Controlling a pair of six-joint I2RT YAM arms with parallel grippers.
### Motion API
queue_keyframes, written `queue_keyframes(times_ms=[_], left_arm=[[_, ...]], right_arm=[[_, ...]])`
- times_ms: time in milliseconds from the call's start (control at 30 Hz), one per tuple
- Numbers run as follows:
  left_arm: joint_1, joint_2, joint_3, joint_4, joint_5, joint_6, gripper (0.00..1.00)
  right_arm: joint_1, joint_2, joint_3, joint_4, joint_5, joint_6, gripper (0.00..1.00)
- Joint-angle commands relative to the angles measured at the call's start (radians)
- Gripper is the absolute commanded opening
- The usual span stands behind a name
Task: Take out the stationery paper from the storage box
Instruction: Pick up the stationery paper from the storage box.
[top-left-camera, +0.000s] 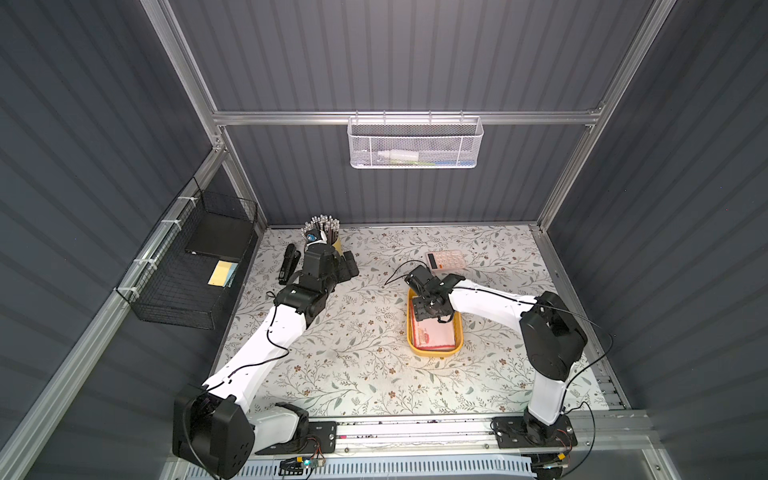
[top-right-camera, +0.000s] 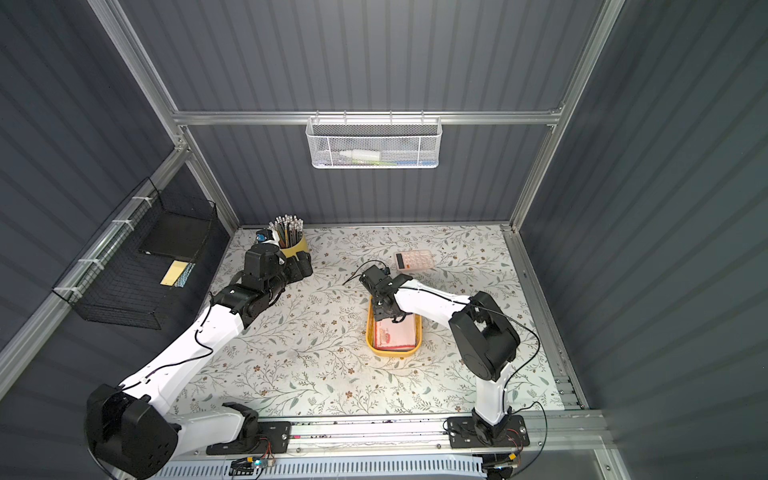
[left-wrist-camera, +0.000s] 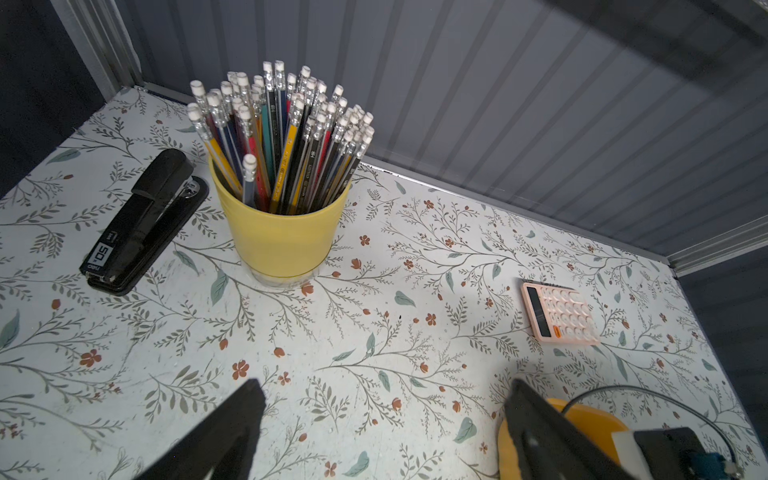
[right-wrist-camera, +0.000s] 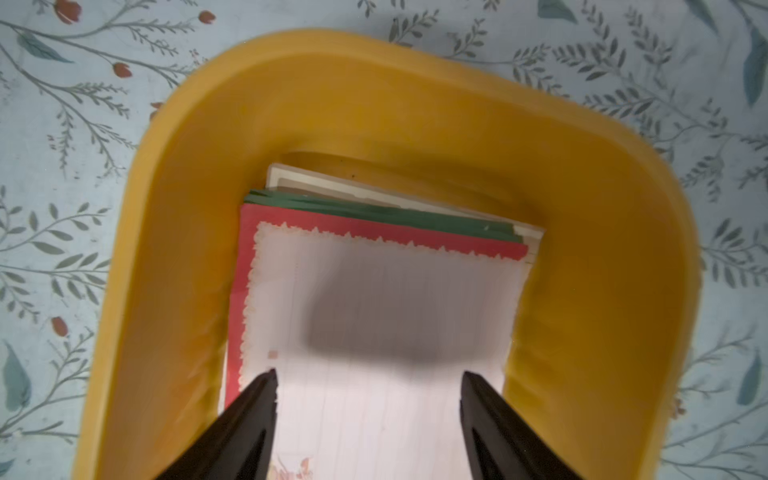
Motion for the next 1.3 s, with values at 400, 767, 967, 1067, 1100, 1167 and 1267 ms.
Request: queue_keyframes(times_ms=[400,767,967,1067,1100,1167,1267], left_arm=[[-0.004,0.035,0.024,-0.001,0.019,-0.012,0.93],[-0.004,0.034,0.022,-0.009,0.019,-0.012,0.93],[-0.004,0.042,0.019,-0.011,0.022,-0.011,0.94],[-0.004,0.043,0.018,-0.009,0.022,-0.012,0.94],[-0.004,0.043,0.018,-0.011,0.022,-0.013,0.94],[-0.004,0.043,0.019,-0.011,0.022,-0.012,0.94],[-0.004,0.042,0.014,-0.006,0.023,-0.014,0.94]], right_arm=[[-0.061,0.016,-0.042,0.047,-0.021,0.031,0.8],[-0.072,0.087,-0.107,0.115,-0.118,0.043,0.8],[-0.071,0.114,-0.146,0.133,-0.144,0.064,0.76],[-0.071,0.118,-0.171,0.146,-0.159,0.068,0.68],[-0.071,0.119,-0.177,0.146,-0.162,0.069,0.65],[-0.071,0.118,-0.188,0.149,-0.164,0.068,0.56],[-0.071,0.113,-0.196,0.149,-0.166,0.068,0.38]])
